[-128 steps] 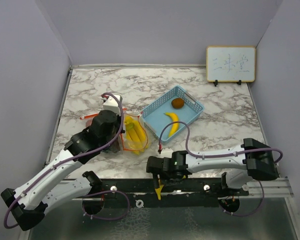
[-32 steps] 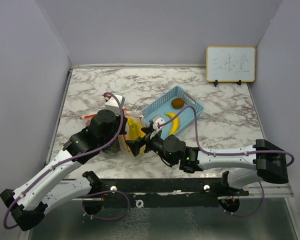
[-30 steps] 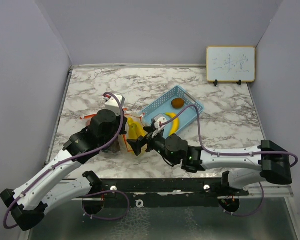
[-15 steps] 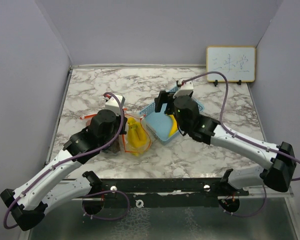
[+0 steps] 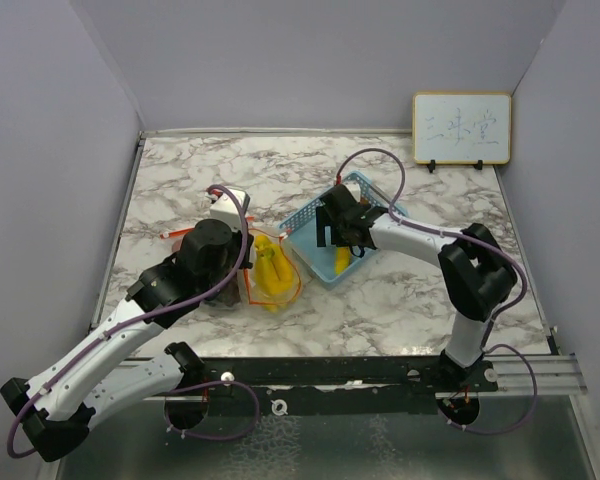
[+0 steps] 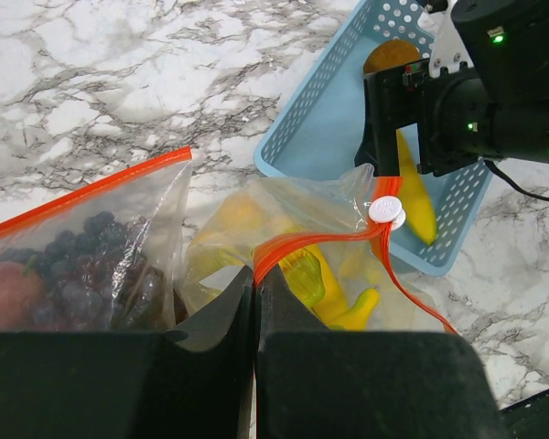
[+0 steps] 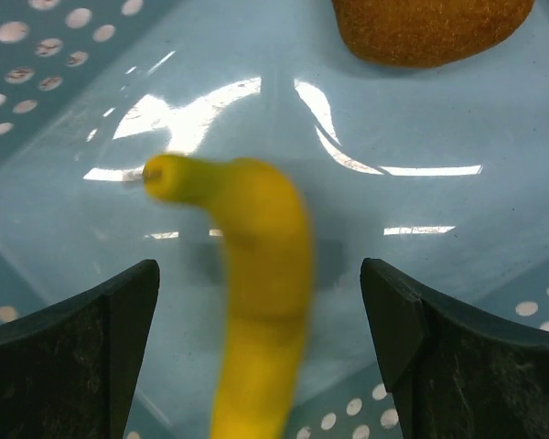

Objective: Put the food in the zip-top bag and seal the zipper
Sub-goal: Pick up the fake fruit from the bin.

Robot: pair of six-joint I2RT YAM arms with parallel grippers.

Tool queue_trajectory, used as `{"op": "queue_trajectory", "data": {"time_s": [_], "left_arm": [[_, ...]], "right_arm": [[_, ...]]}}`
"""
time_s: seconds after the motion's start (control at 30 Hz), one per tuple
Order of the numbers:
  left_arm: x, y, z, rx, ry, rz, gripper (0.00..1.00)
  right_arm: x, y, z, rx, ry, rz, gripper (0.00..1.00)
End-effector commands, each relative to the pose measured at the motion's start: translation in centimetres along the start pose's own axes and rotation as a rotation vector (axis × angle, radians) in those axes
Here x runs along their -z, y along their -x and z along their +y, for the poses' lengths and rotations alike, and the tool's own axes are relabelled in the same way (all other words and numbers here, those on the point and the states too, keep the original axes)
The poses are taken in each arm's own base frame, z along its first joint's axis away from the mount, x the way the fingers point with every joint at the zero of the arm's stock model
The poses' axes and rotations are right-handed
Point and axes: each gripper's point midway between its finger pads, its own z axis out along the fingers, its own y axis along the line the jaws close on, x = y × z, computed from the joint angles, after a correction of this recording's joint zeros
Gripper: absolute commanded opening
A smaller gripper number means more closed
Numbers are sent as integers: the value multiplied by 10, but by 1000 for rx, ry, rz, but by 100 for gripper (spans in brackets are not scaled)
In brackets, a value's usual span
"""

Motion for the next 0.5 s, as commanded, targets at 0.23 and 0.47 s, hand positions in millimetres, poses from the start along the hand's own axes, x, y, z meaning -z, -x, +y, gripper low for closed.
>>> {"op": "queue_trajectory", "data": {"time_s": [0.23,0.47], "left_arm": [[6,9,6,3,22,-47,0],[4,7,6,3,28,-36,0]], "right_arm": [[-38,-25,-23,50,-80,115,86],[-26,-10,-2,48,46,73,13]]}}
